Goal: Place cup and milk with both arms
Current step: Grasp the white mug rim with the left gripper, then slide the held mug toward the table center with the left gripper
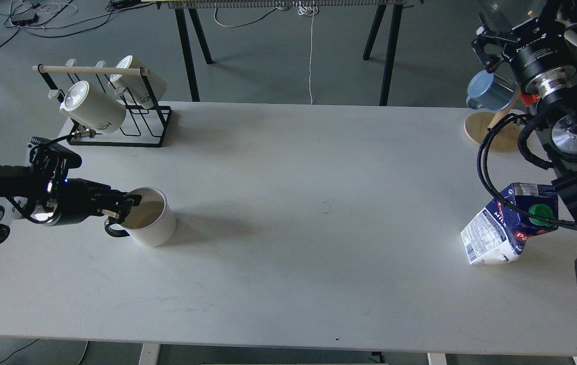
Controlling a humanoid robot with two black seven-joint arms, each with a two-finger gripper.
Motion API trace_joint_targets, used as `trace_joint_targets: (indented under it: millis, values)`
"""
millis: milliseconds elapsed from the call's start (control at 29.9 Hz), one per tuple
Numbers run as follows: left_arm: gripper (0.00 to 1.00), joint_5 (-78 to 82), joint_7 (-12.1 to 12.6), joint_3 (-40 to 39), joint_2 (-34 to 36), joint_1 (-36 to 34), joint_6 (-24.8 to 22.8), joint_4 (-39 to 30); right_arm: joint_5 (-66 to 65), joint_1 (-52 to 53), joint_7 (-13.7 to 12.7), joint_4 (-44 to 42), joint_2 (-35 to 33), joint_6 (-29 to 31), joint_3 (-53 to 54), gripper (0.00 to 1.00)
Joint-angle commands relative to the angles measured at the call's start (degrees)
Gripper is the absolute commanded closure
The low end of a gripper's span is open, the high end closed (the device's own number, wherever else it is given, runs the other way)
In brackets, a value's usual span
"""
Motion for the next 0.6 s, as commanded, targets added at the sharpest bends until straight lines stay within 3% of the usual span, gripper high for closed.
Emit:
trace_joint_targets:
  millis: [0,234,401,568]
  values:
    - [0.96,-0.06,-0.13,-0.48,0.06,-1.49,-1.91,-2.18,0.0,0.51,0.0,0.0,-0.1,0.0,-0.09,0.01]
    - [0.96,-0.15,0.22,-0.74,-2.13,-8.52,-9.47,-9.57,-0.09,3.33,0.0,-0.17,-0.01,0.0,-0.18,0.01]
    - [0.96,-0.15,0.92,-0.65,-10.82,-13.26,-9.61,-11.33,-0.18,8.24,-0.09,-0.88,0.52,0.0,-0.97,0.01]
    - [0.96,-0.06,4.87,-0.22,-19.52,-15.29,-9.61,-11.59,-0.27,11.41,-0.09,-2.19,1.49,0.0,-1.41,0.01]
